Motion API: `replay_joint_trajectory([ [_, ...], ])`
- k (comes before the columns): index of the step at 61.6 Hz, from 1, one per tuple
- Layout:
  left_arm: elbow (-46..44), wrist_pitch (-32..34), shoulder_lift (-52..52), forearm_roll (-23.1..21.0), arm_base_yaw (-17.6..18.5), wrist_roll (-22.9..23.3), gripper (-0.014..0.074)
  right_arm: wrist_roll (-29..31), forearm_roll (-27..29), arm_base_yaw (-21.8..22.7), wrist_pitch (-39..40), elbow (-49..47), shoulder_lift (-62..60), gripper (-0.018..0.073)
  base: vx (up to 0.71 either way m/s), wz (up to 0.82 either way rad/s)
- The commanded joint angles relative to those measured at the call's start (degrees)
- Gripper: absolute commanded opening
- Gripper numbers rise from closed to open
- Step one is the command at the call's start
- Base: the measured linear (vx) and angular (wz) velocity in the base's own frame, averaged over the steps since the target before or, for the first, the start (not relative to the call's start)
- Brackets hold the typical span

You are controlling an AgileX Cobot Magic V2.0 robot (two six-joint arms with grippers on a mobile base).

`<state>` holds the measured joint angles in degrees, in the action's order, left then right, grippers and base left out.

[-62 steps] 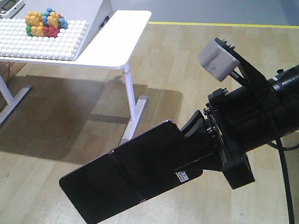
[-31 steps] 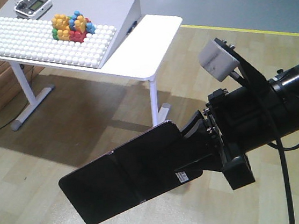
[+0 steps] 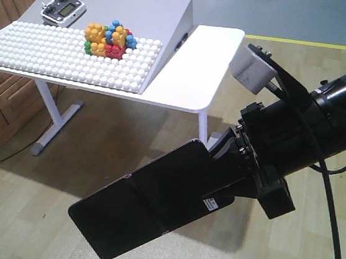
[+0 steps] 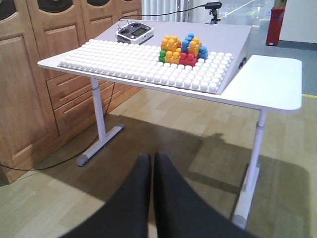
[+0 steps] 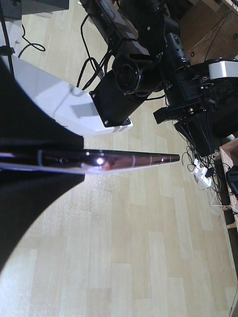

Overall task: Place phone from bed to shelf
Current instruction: 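Hold the black phone in the right gripper while driving past the white desk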

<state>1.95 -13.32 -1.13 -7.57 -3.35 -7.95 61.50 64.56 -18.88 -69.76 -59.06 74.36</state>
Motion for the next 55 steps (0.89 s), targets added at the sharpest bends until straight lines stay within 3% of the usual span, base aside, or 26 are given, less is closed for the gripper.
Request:
replay_joint_trajectory([
  [1,0.1,4.2,-0.3,-0.4,0.2,0.2,0.0001,0.4,5.2,-0.1,-4.2,-1.5,-1.7,-0.0001,0.23,0.15],
  [55,0.1,4.2,-0.3,-0.4,0.2,0.2,0.0001,0.4,5.2,-0.1,-4.2,-1.5,-1.7,-0.0001,0.24,0.23],
])
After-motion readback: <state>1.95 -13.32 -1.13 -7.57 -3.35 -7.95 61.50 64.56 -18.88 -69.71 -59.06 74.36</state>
